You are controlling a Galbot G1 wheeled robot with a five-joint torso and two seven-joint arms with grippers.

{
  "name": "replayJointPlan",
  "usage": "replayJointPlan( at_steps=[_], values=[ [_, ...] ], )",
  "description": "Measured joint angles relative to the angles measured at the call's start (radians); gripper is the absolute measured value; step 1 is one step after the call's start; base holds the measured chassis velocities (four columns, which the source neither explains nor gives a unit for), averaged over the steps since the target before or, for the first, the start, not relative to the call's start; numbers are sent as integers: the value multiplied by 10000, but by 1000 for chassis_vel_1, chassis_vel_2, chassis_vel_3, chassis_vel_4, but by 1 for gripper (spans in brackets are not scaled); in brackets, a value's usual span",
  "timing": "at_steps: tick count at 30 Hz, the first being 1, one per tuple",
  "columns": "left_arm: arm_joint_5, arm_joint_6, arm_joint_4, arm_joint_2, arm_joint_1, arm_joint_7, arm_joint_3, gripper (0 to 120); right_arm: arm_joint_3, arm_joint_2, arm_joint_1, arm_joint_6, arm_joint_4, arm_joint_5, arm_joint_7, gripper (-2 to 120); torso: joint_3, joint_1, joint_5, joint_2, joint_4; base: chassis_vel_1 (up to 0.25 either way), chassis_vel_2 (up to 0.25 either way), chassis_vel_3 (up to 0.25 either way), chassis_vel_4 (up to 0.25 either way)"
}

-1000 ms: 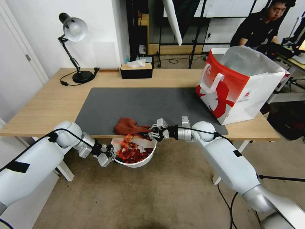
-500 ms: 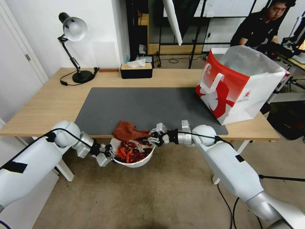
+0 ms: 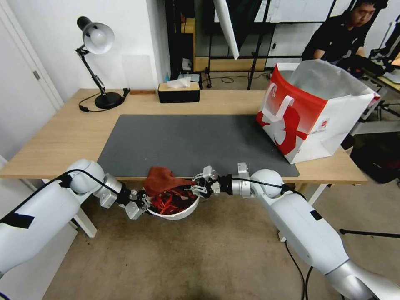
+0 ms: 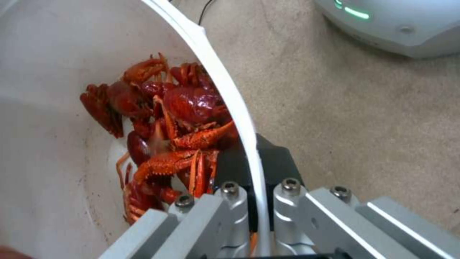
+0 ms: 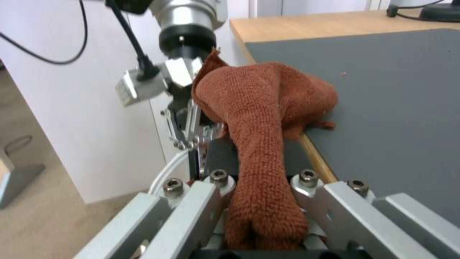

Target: Sweep shrimp from table into container with towel, then put container into takeout bag.

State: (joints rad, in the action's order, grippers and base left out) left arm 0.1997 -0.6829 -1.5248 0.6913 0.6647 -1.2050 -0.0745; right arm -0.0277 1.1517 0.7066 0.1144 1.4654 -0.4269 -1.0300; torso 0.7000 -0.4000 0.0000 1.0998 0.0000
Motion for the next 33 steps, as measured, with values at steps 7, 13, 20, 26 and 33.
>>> replayJointPlan(
  at_steps=[7,13,20,26,33],
  values=[
    [17,-19,-41,-69,174,0,158,0,-126,-43,-6,389,308,-1064,388,7,0,0,-1,0,0,0,0,0,0],
    [27,-26,-114,-122,325,6,312,0,-62,0,-72,498,343,-1583,714,7,0,0,0,1,0,0,0,0,0],
    [49,-50,-122,-130,509,7,436,0,11,-6,-70,545,434,-2033,1054,7,-1,0,0,2,0,0,0,0,0],
    [72,-56,-132,-130,585,7,465,0,94,-9,-122,544,604,-2533,2065,7,0,0,-1,2,0,0,0,0,0],
    [144,-58,-201,-106,693,7,516,0,425,-165,100,780,1582,-3721,5570,7,0,0,0,2,0,0,0,0,0]
  ],
)
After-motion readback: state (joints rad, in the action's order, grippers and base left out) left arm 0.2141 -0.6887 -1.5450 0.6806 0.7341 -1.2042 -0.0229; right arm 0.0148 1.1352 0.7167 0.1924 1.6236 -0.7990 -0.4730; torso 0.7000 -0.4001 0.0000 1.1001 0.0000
